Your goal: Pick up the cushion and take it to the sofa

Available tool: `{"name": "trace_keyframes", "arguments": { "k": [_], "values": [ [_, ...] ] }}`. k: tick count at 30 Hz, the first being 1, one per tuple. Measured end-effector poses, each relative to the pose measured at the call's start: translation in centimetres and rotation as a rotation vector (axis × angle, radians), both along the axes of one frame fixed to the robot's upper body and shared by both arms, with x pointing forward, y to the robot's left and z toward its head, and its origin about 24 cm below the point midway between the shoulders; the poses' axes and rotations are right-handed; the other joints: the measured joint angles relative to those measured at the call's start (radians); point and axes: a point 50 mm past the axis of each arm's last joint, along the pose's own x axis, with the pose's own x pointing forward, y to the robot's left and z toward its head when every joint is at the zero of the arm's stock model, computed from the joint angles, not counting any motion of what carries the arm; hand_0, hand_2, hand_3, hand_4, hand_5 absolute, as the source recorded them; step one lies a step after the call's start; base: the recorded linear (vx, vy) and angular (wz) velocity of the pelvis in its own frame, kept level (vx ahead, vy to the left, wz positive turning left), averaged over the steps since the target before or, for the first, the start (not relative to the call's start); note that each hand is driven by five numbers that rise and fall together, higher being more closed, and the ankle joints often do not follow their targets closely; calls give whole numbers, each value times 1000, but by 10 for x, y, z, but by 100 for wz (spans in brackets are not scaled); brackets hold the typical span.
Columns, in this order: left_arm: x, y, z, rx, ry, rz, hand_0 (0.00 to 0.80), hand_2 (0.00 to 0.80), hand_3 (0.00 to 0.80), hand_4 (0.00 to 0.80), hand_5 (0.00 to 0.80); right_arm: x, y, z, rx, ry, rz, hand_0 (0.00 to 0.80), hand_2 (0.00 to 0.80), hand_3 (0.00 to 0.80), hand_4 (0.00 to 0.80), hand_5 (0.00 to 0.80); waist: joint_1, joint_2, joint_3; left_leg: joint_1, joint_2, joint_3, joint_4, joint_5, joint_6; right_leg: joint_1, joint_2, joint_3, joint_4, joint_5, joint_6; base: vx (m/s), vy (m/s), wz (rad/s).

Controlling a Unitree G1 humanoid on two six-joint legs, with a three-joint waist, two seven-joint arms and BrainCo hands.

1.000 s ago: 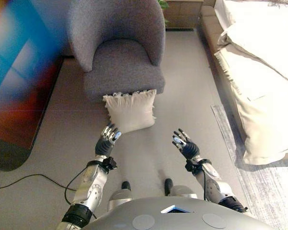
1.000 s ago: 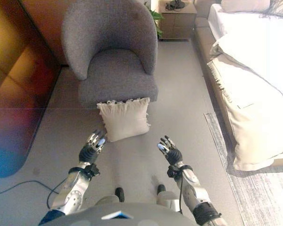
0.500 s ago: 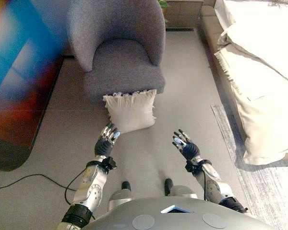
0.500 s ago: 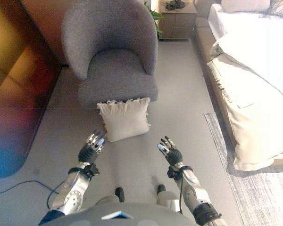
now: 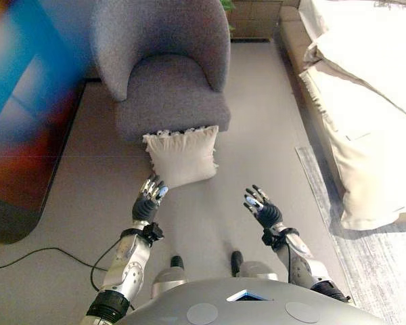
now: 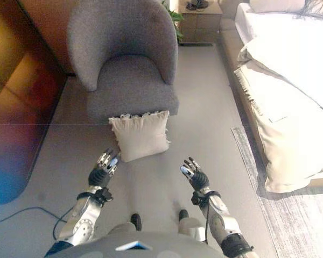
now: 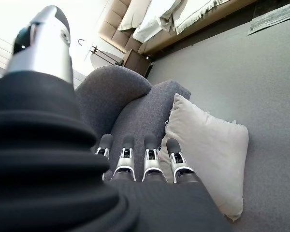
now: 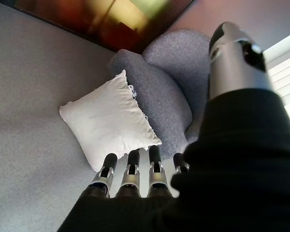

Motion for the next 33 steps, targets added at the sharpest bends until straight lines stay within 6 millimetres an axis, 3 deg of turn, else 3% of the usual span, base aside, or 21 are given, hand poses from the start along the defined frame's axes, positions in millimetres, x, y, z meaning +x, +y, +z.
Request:
{"name": "trace_keyframes", "arguments": {
  "k": [2,4,5,7,9,10,11,14,15,18,20,21,22,23,26,28,29,30,31,32,33],
  "values": [
    [9,-1,5,1,-26,-9,0,0,0,0,0,6,1,3,-3,-20,-1,0,0,0,0,0,6,1,31,-18,-10,0,26,-13,15,-44,-12,-15,93,-16,11,-8,213,-6],
    [24,-6,9,-3,-54,-23,0,0,0,0,0,11,-2,6,-16,-47,-16,0,0,0,0,0,7,21,76,-116,-37,35,249,-115,116,-144,-40,-26,288,-28,31,47,174,13],
    [30,-8,9,-10,-61,-26,0,0,0,0,0,15,-9,10,-49,-70,-22,0,0,0,0,0,-4,60,99,-159,-28,4,335,-165,102,-207,-37,-21,438,-22,34,131,81,34],
    [29,0,7,5,-51,-18,0,0,0,0,0,1,-7,1,-39,-22,-26,0,0,0,0,0,-12,71,96,-153,-29,-27,347,-175,106,-286,-41,1,633,-6,18,197,-22,50],
    [23,14,7,46,-33,-25,0,0,0,0,0,-7,-6,-3,-27,3,-44,0,0,0,0,0,-7,46,89,-150,-29,-33,275,-164,122,-324,-27,6,672,-15,9,286,-144,68],
    [21,17,5,57,-19,-33,0,0,0,0,0,-8,-6,-4,-18,8,-59,0,0,0,0,0,-8,32,84,-135,-38,-34,242,-163,123,-321,-23,11,627,-15,9,328,-222,74],
    [18,20,4,68,-7,-43,0,0,0,0,0,-12,-9,-4,-7,10,-88,0,0,0,0,0,-11,10,78,-152,-61,-63,262,-168,140,-307,-25,30,529,-35,32,390,-266,54],
    [16,21,1,75,17,-47,0,0,0,0,0,-6,-10,0,2,-13,-96,0,0,0,0,0,-11,-26,84,-179,-99,-73,291,-124,119,-281,-43,111,308,-66,47,341,-160,38],
    [16,15,0,64,20,-64,0,0,0,0,0,-5,-12,0,10,-14,-112,0,0,0,0,0,-33,-26,84,-189,-100,-95,284,-123,120,-279,-45,113,197,-58,60,417,-149,62],
    [7,9,-8,63,58,-101,0,0,0,0,0,-8,-11,-8,32,26,-148,0,0,0,0,0,-39,-50,71,-168,-100,-141,222,-122,121,-267,-44,109,73,-43,67,507,-194,48],
    [5,8,-9,61,63,-107,0,0,0,0,0,-11,-14,-14,34,56,-173,0,0,0,0,0,-42,-72,74,-150,-101,-163,240,-123,92,-240,-41,68,62,7,67,398,-151,27],
    [2,5,-11,50,69,-110,0,0,0,0,0,-9,-18,-14,27,54,-185,0,0,0,0,0,-40,-65,82,-146,-104,-140,369,-178,87,-245,-35,48,96,19,66,487,-134,-7],
    [-3,3,-14,46,82,-112,0,0,0,0,0,-8,-22,-12,17,45,-182,0,0,0,0,0,-40,-56,79,-115,-96,-119,374,-215,90,-242,-28,39,116,23,61,499,-119,-30],
    [-7,1,-16,42,92,-113,0,0,0,0,0,-7,-24,-10,12,35,-175,0,0,0,0,0,-49,-40,73,-77,-86,-115,336,-259,61,-246,-17,19,141,33,47,578,-143,-39],
    [-13,3,-18,24,100,-76,0,0,0,0,0,-8,-23,-10,-4,44,-146,0,0,0,0,0,-66,-36,60,0,-55,-75,273,-266,49,-268,-7,5,230,33,32,451,-160,-38],
    [-18,4,-18,19,109,-66,0,0,0,0,0,-13,-21,-11,-12,64,-119,0,0,0,0,0,-72,-17,24,23,-1,-39,273,-295,4,-269,46,9,250,-2,-26,432,-216,-39],
    [-17,4,-16,18,102,-67,0,0,0,0,0,-14,-20,-9,-10,59,-108,0,0,0,0,0,-75,-9,2,37,25,-38,282,-300,-18,-259,78,6,244,-17,-74,441,-236,-33],
    [-14,5,-12,22,86,-73,0,0,0,0,0,-12,-18,-8,-6,52,-97,0,0,0,0,0,-74,-1,-4,19,37,-33,350,-307,-33,-252,98,4,250,-31,-98,403,-226,-34],
    [-7,5,-9,29,70,-80,0,0,0,0,0,-10,-17,-7,-2,43,-84,0,0,0,0,0,-77,-15,-9,-37,41,-30,478,-289,-46,-242,96,9,252,-39,-117,341,-192,-34],
    [-2,4,-7,28,57,-82,0,0,0,0,0,-8,-18,-6,-11,34,-72,0,0,0,0,0,-69,-24,-18,-79,44,-29,579,-249,-50,-227,91,11,244,-47,-128,346,-162,-41],
    [4,1,-3,20,40,-77,0,0,0,0,0,-6,-20,-4,-32,24,-60,0,0,0,0,0,-63,-29,-22,-115,53,-25,681,-195,-26,-200,85,10,230,-50,-141,300,-88,-32]
  ]
}}
